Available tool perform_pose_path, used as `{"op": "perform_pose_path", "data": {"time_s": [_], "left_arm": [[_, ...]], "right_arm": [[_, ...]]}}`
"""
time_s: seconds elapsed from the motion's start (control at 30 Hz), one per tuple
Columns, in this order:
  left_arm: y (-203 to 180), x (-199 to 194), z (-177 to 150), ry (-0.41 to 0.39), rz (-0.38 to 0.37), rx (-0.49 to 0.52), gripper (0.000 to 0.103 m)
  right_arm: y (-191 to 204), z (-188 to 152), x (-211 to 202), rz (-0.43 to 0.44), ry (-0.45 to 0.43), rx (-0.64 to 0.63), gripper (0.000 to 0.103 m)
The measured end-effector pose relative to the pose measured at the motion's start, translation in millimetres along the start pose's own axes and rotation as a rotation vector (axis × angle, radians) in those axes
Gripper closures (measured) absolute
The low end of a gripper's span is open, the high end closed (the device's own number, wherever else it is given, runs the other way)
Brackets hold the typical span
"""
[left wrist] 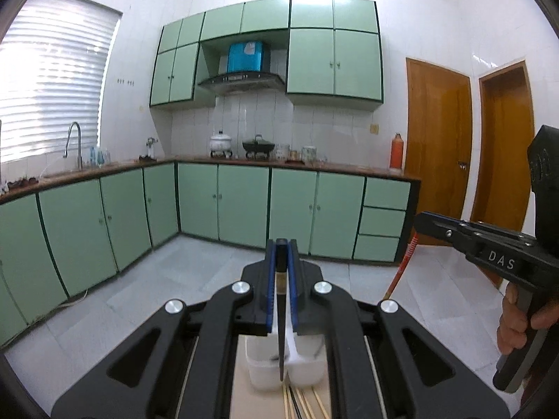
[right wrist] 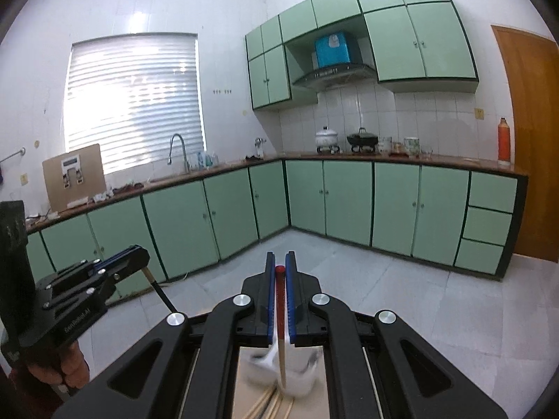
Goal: Organize utensils
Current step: 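Carry both chopsticks over the white cups and release them inside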
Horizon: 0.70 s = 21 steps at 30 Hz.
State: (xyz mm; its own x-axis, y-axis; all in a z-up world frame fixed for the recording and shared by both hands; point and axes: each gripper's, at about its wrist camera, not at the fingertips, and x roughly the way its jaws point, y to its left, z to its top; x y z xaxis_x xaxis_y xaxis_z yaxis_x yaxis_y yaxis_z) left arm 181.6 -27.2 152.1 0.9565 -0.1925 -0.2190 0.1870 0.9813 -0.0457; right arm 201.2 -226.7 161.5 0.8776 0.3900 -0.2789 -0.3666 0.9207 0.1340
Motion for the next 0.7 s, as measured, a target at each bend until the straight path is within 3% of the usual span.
{"op": "perform_pose_path", "data": {"time_s": [0.23,0.43,0.6,0.7], "left_arm": [[-2.4,60.0,1.0,-0.004,0.035,0.015,0.097],[6.7,108.6,-33.1,0.092,0.035,0.018,0.097],[17.8,120.3,-61.1,0.143,0.038,0.011,0.096],[22.1,116.9,-72.4,0.153,0.051,0.013,0.084]], "right_arm": [[-14.8,-0.9,60.5,-0.018,0.019,0.022,0.097],[-24.8,-34.7,102.9,-0.025,0.104,0.038,0.097],[-21.8,-64.7,114.1,-0.013,0.159,0.032,0.097],[-19.1,-78.9,111.0,-0.026,0.169,0.022,0.095]]}}
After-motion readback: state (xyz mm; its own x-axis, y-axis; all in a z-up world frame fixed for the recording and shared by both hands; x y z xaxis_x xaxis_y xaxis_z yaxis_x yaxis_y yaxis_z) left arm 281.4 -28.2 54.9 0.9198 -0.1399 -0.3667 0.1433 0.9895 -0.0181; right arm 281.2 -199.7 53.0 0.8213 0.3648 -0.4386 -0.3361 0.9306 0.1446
